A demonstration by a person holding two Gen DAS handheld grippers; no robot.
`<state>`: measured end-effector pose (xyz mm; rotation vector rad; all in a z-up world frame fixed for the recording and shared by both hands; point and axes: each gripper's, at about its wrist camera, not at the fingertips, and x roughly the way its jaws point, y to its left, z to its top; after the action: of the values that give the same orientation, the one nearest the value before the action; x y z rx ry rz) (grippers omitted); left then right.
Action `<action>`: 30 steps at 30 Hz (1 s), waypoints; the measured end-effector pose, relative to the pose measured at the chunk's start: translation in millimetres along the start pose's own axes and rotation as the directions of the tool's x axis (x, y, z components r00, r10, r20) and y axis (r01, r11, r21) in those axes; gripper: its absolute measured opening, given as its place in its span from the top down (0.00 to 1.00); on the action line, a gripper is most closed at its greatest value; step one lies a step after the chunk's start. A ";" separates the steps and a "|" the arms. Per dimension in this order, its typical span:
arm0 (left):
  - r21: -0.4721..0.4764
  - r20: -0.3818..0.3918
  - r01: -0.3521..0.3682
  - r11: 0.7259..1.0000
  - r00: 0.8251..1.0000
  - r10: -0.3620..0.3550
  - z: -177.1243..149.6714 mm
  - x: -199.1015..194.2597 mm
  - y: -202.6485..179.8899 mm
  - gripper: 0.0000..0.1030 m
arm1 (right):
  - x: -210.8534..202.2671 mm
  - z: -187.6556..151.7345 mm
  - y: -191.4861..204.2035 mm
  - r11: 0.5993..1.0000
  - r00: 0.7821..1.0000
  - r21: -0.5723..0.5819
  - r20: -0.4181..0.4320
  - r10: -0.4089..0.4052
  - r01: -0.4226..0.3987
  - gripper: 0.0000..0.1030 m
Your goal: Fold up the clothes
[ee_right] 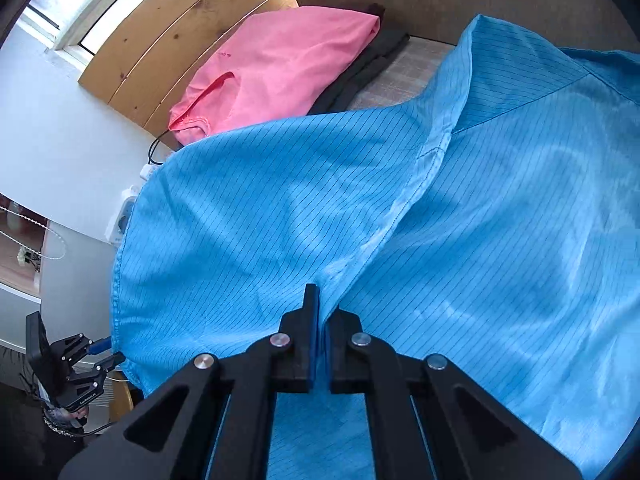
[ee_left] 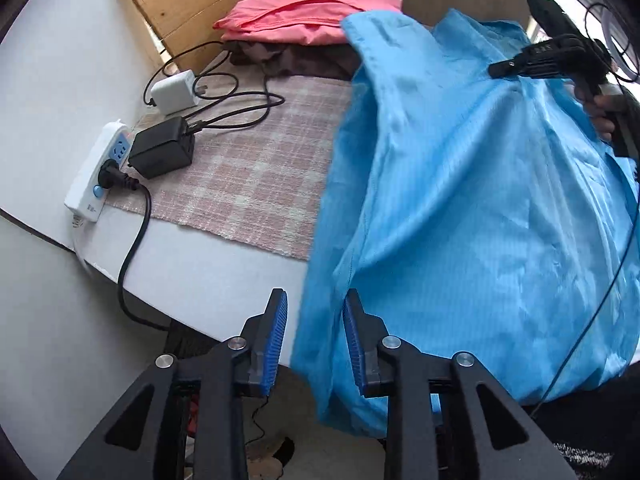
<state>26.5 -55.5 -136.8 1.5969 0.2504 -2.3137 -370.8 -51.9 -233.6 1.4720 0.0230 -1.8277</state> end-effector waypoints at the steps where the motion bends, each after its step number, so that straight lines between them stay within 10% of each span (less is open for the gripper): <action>1: 0.044 0.012 0.025 0.999 1.000 -0.026 -6.4 -7.0 -18.0 0.65 | -1.5 -1.3 3.2 1.000 1.000 -0.004 0.004 -0.011 0.011 0.98; 6: 0.270 0.008 0.105 0.957 0.994 -0.112 -32.6 -13.8 -114.3 0.45 | 6.3 7.0 16.6 0.999 0.999 -0.027 0.005 -0.042 0.042 0.98; 11: 0.330 -0.026 -0.045 0.943 0.998 0.057 -37.9 23.9 -134.2 0.46 | 12.2 3.9 19.1 0.996 0.997 -0.047 -0.010 -0.071 0.071 0.98; 15: 0.159 -0.065 0.075 0.984 0.996 -0.066 -27.2 20.3 -104.6 0.98 | 12.1 0.0 16.1 0.996 0.997 -0.047 -0.015 -0.082 0.081 0.98; 23: 0.104 -0.003 0.203 0.974 0.979 -0.204 -26.7 -55.1 -98.7 0.98 | 1.6 -6.2 20.7 0.993 0.997 -0.079 -0.005 -0.083 0.083 0.98; 26: 0.144 -0.032 0.331 0.933 0.943 -0.330 -36.2 -68.3 -117.7 0.88 | -9.8 -16.6 19.5 0.991 0.996 -0.103 -0.006 -0.087 0.086 0.98; 28: 0.191 -0.074 0.303 0.934 0.953 -0.294 -43.9 -59.9 -125.1 0.64 | -0.4 -27.6 17.5 0.979 0.987 -0.152 -0.067 -0.149 0.137 0.96; 30: 0.183 -0.074 0.236 0.954 0.971 -0.226 -46.7 -52.8 -113.9 0.62 | 10.8 -36.5 12.1 0.961 0.962 -0.185 -0.142 -0.232 0.205 0.88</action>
<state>44.1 74.2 -108.5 1.8085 0.2464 -2.5405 -334.2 -49.4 -249.4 1.5419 0.4283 -1.8218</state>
